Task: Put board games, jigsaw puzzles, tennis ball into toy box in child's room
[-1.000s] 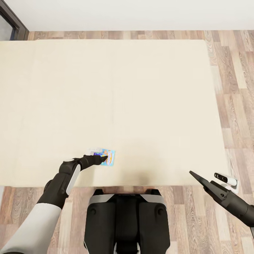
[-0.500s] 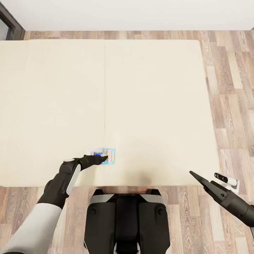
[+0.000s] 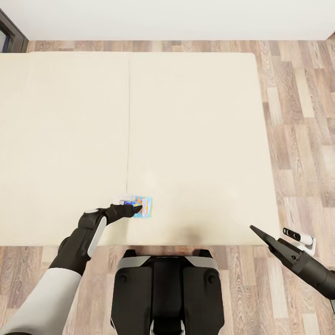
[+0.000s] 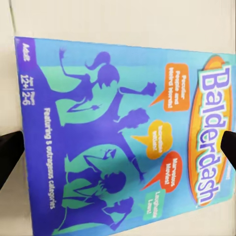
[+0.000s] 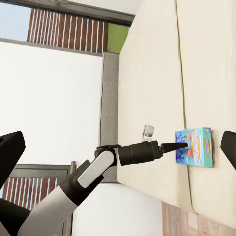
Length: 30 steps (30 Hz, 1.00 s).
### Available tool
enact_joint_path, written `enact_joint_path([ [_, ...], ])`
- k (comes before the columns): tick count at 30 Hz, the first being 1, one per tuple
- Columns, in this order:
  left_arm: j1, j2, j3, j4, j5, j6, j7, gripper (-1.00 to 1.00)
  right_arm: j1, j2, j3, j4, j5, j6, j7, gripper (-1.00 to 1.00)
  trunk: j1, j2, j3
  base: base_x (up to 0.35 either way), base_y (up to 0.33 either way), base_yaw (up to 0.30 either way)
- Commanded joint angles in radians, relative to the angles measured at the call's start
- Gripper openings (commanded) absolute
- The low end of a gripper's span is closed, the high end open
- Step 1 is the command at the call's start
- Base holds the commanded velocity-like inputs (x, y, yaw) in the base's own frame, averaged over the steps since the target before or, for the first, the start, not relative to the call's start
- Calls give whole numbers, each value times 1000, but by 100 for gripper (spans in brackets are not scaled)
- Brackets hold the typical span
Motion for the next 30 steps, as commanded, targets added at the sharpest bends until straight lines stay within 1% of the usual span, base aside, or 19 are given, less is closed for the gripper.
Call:
enact_joint_path([
  [1,0,1,-1,-1,11,8,3,100,0,0,0,0,-3,9,1,100,1,-2,-1,0,-153,0],
  [8,0,1,-2,-2,12,8,4,100,0,0,0,0,-2,9,1,100,1,-2,-1,0,-204,0],
  [12,0,1,-23,-2,11,7,5,100,0,0,1,0,-2,9,0,100,1,-2,-1,0,-250,0],
  [16,0,0,-31,-2,12,7,8,100,0,0,0,0,-2,9,0,100,1,-2,-1,0,-245,0],
  [30,0,-1,-34,-2,12,7,8,100,0,-2,0,0,-3,9,1,100,1,-2,-1,0,-223,0],
])
